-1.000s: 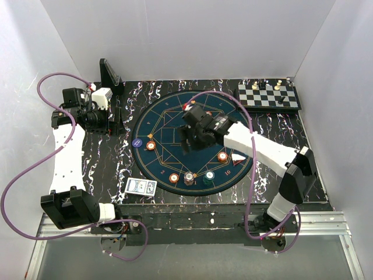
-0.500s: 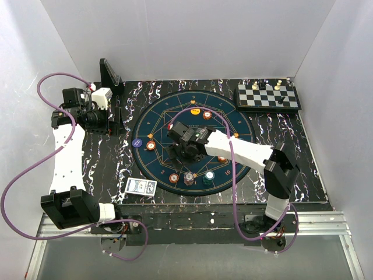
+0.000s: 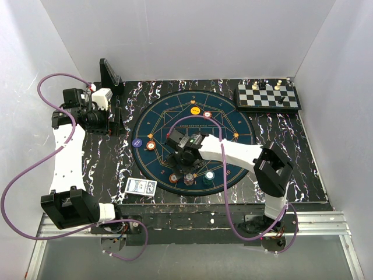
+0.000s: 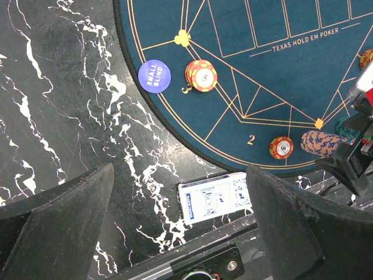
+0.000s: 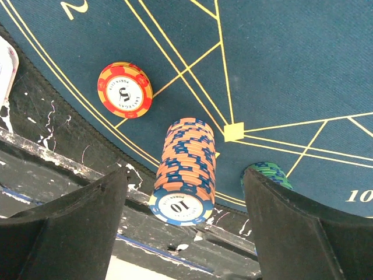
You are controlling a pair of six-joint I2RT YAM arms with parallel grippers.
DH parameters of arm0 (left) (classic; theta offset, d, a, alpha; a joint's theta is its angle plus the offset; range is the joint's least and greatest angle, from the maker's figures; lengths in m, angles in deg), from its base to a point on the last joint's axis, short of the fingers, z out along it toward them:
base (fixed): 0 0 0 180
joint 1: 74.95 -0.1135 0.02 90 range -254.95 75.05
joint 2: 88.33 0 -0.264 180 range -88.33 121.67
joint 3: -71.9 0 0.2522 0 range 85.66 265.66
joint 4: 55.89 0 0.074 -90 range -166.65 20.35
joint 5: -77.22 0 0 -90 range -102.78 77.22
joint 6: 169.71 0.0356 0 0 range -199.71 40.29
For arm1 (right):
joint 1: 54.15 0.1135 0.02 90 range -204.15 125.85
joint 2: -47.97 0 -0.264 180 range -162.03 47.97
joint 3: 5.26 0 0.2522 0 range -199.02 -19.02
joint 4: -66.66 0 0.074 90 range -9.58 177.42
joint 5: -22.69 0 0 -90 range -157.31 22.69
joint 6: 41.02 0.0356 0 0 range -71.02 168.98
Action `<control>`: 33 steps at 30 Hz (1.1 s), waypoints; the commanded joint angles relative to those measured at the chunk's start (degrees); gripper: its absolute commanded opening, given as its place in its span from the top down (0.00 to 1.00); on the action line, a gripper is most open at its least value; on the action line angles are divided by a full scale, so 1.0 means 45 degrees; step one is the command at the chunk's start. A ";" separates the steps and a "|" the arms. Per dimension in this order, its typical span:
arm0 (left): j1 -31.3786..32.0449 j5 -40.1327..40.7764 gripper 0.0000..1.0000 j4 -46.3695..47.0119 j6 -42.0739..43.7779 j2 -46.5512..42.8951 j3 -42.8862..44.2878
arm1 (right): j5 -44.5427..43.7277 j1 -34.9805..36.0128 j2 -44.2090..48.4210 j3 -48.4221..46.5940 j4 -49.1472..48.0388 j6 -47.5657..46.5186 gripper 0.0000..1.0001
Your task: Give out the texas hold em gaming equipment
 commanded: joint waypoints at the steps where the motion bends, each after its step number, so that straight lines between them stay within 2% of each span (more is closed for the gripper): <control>1: -0.0059 -0.0040 0.02 0.0152 0.0006 -0.0416 0.0210 | 0.0210 0.0191 -0.0088 0.0260 -0.0317 0.0093 0.16; 5: -0.0039 -0.0040 0.02 0.0132 -0.0013 -0.0396 0.0249 | 0.0230 0.0211 -0.0166 0.0359 -0.0376 0.0132 0.29; 20: -0.0039 -0.0059 0.02 0.0113 -0.0052 -0.0279 0.0523 | -0.0629 0.0192 0.0029 0.0144 -0.0025 0.0015 0.65; 33: -0.0039 -0.0118 0.02 0.0249 -0.0052 -0.0357 0.0191 | -0.1138 -0.0023 0.0654 -0.1865 0.1576 -0.0433 0.68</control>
